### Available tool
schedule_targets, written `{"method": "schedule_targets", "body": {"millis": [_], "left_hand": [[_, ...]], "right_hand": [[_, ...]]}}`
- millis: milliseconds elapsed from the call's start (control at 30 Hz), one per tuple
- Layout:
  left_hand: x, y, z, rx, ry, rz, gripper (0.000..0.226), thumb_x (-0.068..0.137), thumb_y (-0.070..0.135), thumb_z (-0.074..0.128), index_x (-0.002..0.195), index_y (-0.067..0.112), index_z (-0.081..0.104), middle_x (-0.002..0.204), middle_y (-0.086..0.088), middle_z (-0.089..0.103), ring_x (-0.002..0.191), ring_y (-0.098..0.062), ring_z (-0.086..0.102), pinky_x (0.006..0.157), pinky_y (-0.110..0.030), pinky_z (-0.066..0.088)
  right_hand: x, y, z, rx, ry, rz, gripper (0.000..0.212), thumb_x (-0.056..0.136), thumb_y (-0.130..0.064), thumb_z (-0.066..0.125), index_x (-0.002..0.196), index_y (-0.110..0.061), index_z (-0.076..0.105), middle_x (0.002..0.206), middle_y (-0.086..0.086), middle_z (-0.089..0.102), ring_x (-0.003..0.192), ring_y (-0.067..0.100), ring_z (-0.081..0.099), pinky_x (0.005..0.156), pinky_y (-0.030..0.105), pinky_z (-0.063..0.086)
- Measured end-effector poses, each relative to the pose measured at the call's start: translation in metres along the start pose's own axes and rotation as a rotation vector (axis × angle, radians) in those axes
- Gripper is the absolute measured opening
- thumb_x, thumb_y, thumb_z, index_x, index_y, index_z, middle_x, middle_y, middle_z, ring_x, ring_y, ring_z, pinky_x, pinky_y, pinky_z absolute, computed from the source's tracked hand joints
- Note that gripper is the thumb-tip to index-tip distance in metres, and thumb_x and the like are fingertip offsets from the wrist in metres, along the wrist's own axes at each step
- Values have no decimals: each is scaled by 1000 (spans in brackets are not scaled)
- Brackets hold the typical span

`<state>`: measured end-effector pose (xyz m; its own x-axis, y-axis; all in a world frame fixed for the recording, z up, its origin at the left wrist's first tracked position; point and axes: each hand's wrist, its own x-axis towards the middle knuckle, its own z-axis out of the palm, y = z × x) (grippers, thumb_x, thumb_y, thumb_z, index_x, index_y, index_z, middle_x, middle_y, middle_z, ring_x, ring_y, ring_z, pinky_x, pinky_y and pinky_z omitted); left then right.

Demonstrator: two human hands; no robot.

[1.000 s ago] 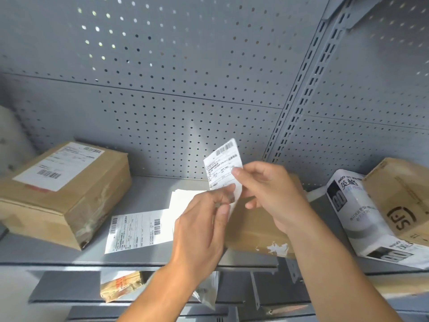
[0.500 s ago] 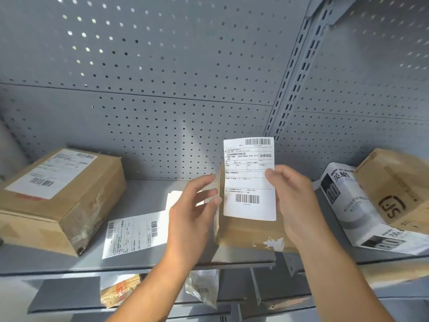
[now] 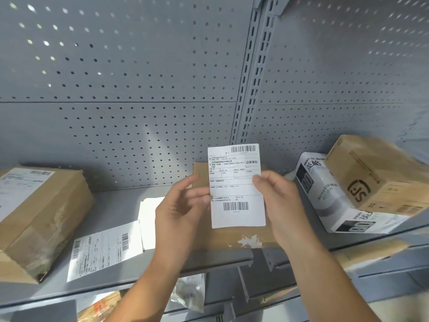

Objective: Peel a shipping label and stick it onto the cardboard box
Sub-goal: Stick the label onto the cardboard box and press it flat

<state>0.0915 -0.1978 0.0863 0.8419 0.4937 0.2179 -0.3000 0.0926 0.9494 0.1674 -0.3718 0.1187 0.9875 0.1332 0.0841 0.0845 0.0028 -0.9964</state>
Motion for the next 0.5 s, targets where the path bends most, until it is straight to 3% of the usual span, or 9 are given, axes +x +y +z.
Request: {"method": "schedule_targets", "body": {"millis": [100,200,300,400,500], "left_hand": [[-5,-2,9,77,-33,45,26,87,-2,73,103,18,75,87,3,80,83,-13,73,88,-37,57],[-7,-3,16,98,-22,45,17,88,8,74,90,24,81,86,2,80,80,-10,73,81,-31,60],[-8,-6,22,105,-11,34,13,81,13,79,88,24,81,81,6,77,72,-3,68,74,-16,53],[-5,-13,24,143,18,-15,18,82,5,81,90,21,82,74,11,74,69,-1,65,73,-14,49],[-2,-17,25,164,59,-48,15,83,6,80,93,17,81,68,13,72,68,-1,65,75,-15,49]], "right_hand": [[2,6,-5,-3,1,-14,21,91,-28,63,88,-10,72,100,20,76,89,27,69,83,42,51],[3,10,-11,4,-5,-13,18,93,-26,63,88,-12,73,99,15,78,89,23,68,82,41,51],[3,14,-16,-10,-13,-14,17,98,-19,62,87,-12,73,96,10,80,87,20,70,80,40,52],[4,19,-19,-34,-2,-31,18,100,-14,62,86,-11,73,94,5,81,86,16,72,82,40,54],[6,24,-23,-58,15,-58,13,98,-16,66,88,-12,75,94,3,82,92,24,76,87,47,58]]}}
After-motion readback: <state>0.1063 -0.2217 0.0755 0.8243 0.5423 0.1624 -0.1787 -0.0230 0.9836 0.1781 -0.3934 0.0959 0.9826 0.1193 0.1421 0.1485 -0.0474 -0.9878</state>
